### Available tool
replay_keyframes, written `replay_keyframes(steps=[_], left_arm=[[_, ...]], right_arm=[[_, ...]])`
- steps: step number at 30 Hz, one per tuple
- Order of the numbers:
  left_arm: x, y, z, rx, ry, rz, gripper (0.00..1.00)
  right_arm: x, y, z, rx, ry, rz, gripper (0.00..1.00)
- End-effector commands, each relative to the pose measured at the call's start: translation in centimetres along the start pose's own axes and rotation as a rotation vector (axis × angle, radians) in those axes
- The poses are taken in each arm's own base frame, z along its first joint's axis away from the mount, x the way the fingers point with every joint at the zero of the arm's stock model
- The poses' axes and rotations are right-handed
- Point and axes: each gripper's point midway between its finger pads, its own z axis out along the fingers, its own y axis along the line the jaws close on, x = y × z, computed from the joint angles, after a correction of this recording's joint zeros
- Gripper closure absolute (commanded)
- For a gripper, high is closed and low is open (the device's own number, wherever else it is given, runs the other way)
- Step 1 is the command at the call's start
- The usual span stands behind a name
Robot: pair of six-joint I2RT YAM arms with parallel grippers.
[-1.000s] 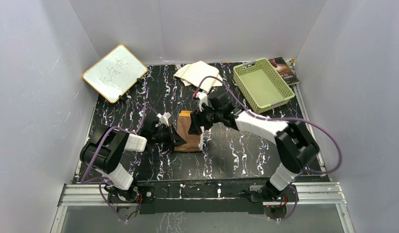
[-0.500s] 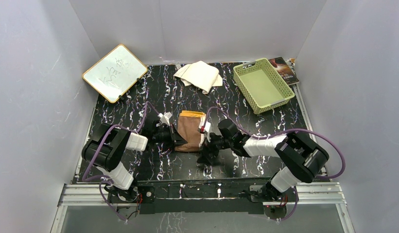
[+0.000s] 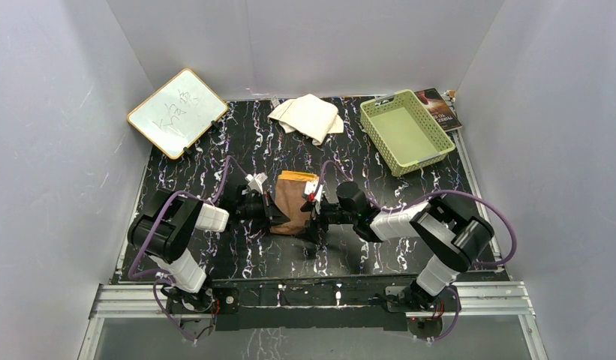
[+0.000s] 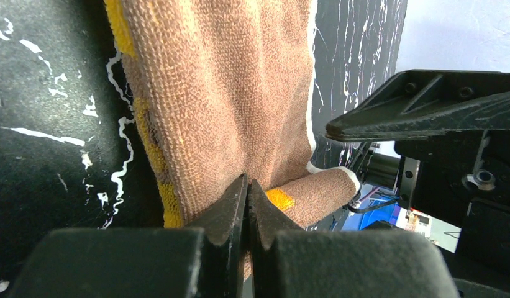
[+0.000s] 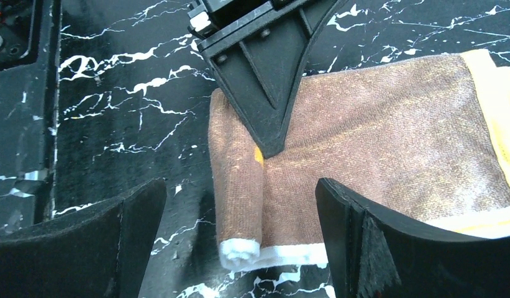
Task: Roll the towels
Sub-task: Roll the towel at the center of the board.
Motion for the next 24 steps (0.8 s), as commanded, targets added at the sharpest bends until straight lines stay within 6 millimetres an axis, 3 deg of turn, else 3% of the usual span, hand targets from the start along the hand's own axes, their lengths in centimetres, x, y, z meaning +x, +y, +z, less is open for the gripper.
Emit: replay_keyframes(steps=[1,6,12,16,18,21,24], left_arm=[[3.1,4.1,0.0,-0.158,0.082,-0.036,1.00],[3.2,4.3,0.0,-0.165,0.088,-0.037,1.00],[3.4,4.5,-0.1,-0.172,0.090,-0.044,1.00],[3.3,4.4,-0.1,-0.177,0.093,-0.042,1.00],[3.2,4.4,-0.1,-0.182,0.095,-0.037,1.00],[3.0,4.4,-0.3,-0.194,0.095,-0.032,1.00],[2.7,4.3,-0.5,-0.206,0.085,-0.026,1.00]], right_arm=[[-1.9,-0.8,1.0,0.011,-0.097,-0.092,0.14],[-0.4,0.0,1.9,-0.061,-0.065,-0.057,0.37],[0.6,0.7,1.6,-0.086,-0.049,-0.026,0.61],[0.0,0.4,0.9,-0.082,-0.100,0.045,0.65],[-0.2,-0.1,0.9,-0.097,-0.116,0.096,0.75],[0.2,-0.4,1.3,-0.138,-0.105,0.156,1.00],[0.3,-0.7,1.4,-0.147,-0.108,0.211,1.00]])
